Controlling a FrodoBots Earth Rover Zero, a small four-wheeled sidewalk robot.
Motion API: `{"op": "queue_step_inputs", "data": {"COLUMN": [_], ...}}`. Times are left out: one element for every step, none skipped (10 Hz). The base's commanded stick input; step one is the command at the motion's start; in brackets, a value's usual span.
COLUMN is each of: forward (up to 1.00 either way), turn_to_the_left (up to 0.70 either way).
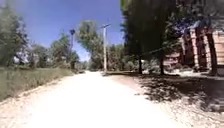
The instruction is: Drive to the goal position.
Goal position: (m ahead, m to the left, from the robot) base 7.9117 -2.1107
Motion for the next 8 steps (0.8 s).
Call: {"op": "queue_step_inputs", "data": {"forward": [0.85,0.85,0.85,0.85,0.85,0.85,0.85,0.85], "turn_to_the_left": [0.27,0.00,0.00,0.00,0.00,0.00,0.00,0.00]}}
